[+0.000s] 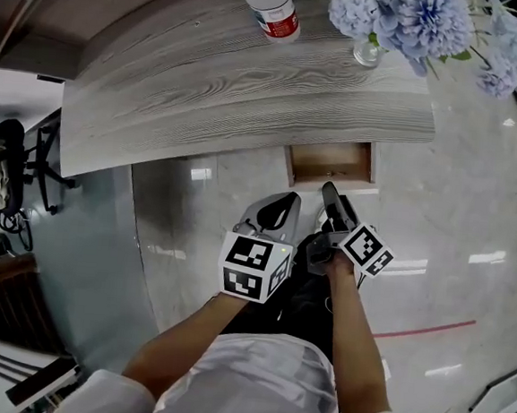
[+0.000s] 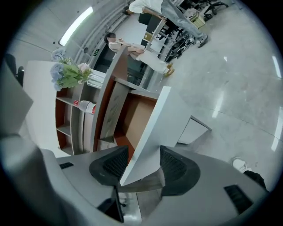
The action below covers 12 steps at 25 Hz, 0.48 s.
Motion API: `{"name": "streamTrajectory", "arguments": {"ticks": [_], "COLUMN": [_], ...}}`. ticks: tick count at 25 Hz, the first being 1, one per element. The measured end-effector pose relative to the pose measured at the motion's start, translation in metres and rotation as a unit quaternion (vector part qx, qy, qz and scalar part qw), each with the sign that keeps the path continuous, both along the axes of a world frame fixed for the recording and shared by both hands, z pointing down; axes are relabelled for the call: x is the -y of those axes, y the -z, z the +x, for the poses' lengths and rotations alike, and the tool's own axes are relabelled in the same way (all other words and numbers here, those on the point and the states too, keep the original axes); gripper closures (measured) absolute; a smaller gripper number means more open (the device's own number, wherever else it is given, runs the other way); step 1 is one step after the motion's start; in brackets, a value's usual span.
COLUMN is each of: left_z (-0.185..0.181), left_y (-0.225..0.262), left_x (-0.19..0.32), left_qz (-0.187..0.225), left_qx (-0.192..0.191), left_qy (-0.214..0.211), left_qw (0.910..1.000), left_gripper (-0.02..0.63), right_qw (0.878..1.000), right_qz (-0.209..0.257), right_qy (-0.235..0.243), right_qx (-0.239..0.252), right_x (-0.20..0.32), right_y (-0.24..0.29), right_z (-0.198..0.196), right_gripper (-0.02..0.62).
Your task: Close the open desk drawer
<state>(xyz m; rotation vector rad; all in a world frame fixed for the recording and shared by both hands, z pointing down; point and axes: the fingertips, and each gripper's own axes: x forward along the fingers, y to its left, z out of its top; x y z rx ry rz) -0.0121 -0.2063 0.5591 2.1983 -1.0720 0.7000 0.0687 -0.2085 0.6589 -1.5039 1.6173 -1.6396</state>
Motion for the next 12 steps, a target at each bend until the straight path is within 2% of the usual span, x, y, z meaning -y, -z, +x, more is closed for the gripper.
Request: {"name": "streamTrajectory", "arguments": {"ticks": [5, 12], "left_z": [0.001, 0.011], "left_y": [0.002, 0.011], "left_x": [0.004, 0.012], "left_qz": [-0.007, -0.001], "left_qx": [0.001, -0.004], "left_qy": [0.002, -0.005], "left_qw": [1.0, 1.0], "left_gripper": [0.6, 0.6], "right_qw": [0.999, 0.998], "right_qz": [-0.013, -0.024], "right_qy": [-0.019, -0.026], "right_qx": [0.029, 0.042], "right_x": [0.0, 0.0], "right_y": [-0.005, 0.007], "right_z": [0.004, 0.004], "right_gripper": [0.405, 0.433]}}
